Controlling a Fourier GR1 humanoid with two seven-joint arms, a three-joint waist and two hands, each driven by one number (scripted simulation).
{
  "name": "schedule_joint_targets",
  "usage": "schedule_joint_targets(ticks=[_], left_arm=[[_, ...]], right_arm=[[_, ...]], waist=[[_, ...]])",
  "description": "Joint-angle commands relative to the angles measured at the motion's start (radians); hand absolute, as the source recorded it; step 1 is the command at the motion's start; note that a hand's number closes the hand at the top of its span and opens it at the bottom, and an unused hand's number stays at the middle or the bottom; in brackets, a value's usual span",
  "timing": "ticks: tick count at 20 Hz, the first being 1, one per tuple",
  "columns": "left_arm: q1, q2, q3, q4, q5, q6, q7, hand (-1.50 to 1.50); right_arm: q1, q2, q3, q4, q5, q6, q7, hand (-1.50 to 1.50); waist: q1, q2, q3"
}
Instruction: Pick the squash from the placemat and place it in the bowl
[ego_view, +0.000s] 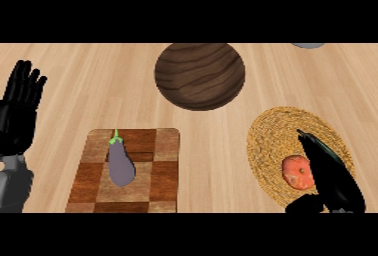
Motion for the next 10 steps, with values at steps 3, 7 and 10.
schedule_joint_targets(ticks=[3,7,10], left_arm=[[-0.021,0.005,0.038,0.011,0.005,-0.038,0.001,0.00],[0.030,-0.006,0.031,-0.079,0.002,-0.041,0.049,0.00],[-0.019,0.005,0.057,-0.009,-0.002,-0.062,0.028,0.00]], right_arm=[[-0.026,0.009,-0.051,0.108,0.010,-0.016,-0.023,-1.50],[0.003,0.077,0.011,0.070,0.059,-0.035,0.051,-1.50],[-0.026,0.026,-0.040,0.181,0.050,-0.063,-0.066,-1.50]], waist=[[0.000,0.000,0.000],[0.002,-0.001,0.000],[0.000,0.000,0.000]])
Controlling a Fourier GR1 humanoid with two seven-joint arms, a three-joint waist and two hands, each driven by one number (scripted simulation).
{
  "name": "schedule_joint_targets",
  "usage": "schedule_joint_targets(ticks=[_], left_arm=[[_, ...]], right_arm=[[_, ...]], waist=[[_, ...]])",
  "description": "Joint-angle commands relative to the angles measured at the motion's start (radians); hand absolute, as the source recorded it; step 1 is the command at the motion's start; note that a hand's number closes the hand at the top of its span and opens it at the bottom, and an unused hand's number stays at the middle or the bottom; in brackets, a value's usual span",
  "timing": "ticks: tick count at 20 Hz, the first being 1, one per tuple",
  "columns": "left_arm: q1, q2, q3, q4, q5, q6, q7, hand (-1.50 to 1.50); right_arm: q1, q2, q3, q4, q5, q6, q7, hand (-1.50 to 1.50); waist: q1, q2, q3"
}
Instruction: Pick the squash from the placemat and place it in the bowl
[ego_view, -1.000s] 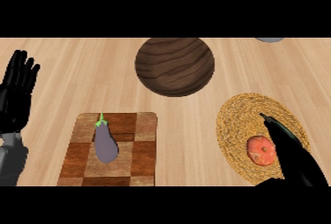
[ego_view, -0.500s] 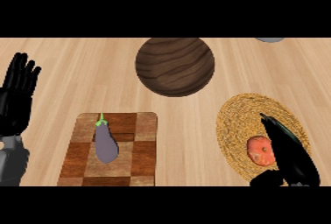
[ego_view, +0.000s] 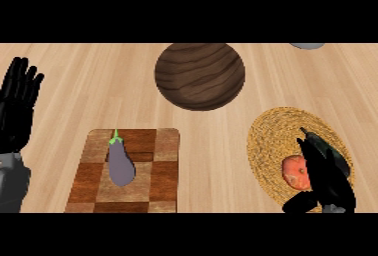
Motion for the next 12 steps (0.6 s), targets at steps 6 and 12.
schedule_joint_targets(ticks=[6,12], left_arm=[[0.010,0.005,0.030,-0.005,0.004,-0.044,0.012,0.00],[-0.047,-0.039,-0.027,0.000,-0.036,-0.013,0.003,0.00]], right_arm=[[0.006,-0.039,-0.011,0.017,0.058,-0.088,-0.130,1.50],[-0.266,-0.204,-0.078,0.223,-0.005,0.021,-0.335,1.50]], waist=[[-0.001,0.003,0.005],[0.051,0.018,0.008]])
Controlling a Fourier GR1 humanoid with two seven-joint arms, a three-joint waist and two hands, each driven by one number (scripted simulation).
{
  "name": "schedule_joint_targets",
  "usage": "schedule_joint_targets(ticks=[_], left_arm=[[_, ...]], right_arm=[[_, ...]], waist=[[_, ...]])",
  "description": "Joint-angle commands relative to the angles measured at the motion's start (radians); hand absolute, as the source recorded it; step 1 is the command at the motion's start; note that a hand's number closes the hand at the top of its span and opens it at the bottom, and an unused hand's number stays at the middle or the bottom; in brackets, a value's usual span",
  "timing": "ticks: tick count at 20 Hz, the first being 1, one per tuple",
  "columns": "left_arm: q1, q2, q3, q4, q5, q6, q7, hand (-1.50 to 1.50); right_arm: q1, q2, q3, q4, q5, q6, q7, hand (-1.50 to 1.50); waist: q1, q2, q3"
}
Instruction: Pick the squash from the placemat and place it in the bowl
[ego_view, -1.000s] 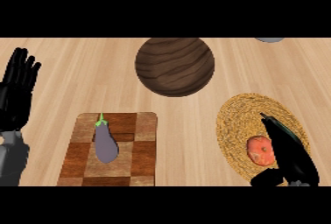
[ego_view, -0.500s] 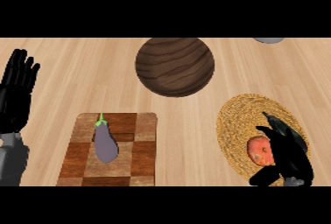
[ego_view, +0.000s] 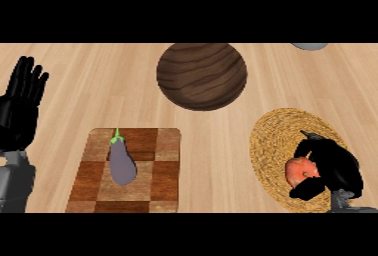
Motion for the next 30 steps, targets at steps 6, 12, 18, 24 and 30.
schedule_joint_targets(ticks=[6,12,18,24,30], left_arm=[[-0.073,-0.024,-0.062,-0.024,0.000,-0.032,-0.003,0.00],[-0.100,-0.032,-0.074,-0.015,-0.001,-0.035,-0.002,0.00],[-0.107,-0.040,-0.085,-0.010,-0.006,-0.029,0.013,0.00],[-0.110,-0.053,-0.088,0.009,-0.010,-0.021,0.011,0.00],[-0.119,-0.044,-0.081,0.014,-0.011,-0.021,0.017,0.00]], right_arm=[[-0.294,-0.322,-0.012,0.189,-0.059,0.196,-0.390,1.50],[-0.453,-0.453,-0.069,0.344,-0.109,0.189,-0.643,1.50],[-0.600,-0.542,-0.171,0.522,-0.168,0.133,-0.845,1.50],[-0.763,-0.569,-0.230,0.670,-0.277,0.176,-1.087,1.50],[-0.912,-0.577,-0.247,0.841,-0.366,0.294,-1.249,1.50]], waist=[[0.153,0.065,0.017],[0.169,0.073,0.020],[0.166,0.069,0.020],[0.162,0.060,0.016],[0.147,0.049,0.012]])
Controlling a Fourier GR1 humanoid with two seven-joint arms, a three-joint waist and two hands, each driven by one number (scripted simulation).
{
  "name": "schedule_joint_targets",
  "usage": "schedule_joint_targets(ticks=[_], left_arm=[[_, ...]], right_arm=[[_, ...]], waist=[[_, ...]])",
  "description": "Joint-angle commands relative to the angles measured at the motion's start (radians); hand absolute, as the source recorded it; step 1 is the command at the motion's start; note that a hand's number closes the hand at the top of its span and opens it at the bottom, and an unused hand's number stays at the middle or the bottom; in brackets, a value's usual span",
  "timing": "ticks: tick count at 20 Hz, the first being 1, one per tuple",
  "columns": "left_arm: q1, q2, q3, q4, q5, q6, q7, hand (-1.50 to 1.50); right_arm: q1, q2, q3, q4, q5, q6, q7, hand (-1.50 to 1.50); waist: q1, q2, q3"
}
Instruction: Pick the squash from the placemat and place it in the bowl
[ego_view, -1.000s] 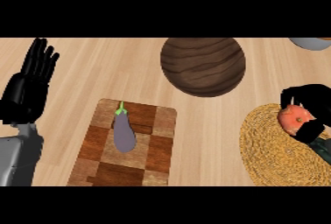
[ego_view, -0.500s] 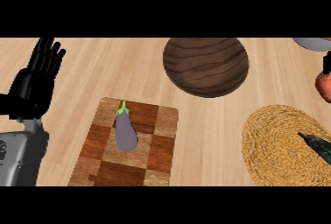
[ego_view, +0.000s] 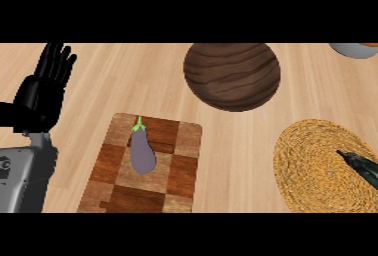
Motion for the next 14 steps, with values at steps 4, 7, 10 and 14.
schedule_joint_targets(ticks=[4,7,10,14], left_arm=[[-0.002,0.004,0.001,0.009,-0.003,0.002,0.017,0.00],[-0.006,0.006,0.011,0.020,-0.015,0.016,-0.004,0.00],[0.012,0.002,0.011,0.021,-0.013,0.013,-0.010,0.00],[-0.010,0.004,0.011,0.032,-0.028,0.033,0.010,0.00]], right_arm=[[-0.193,0.018,-0.007,0.192,-0.114,0.187,-0.130,1.50],[-0.277,0.037,0.045,0.232,-0.119,0.251,-0.112,1.50],[-0.358,0.082,0.078,0.277,-0.129,0.270,-0.069,1.50],[-0.441,0.159,0.135,0.327,-0.119,0.269,-0.034,1.50]], waist=[[-0.009,-0.009,-0.004],[-0.026,-0.014,-0.006],[-0.034,-0.019,-0.007],[-0.056,-0.021,-0.006]])
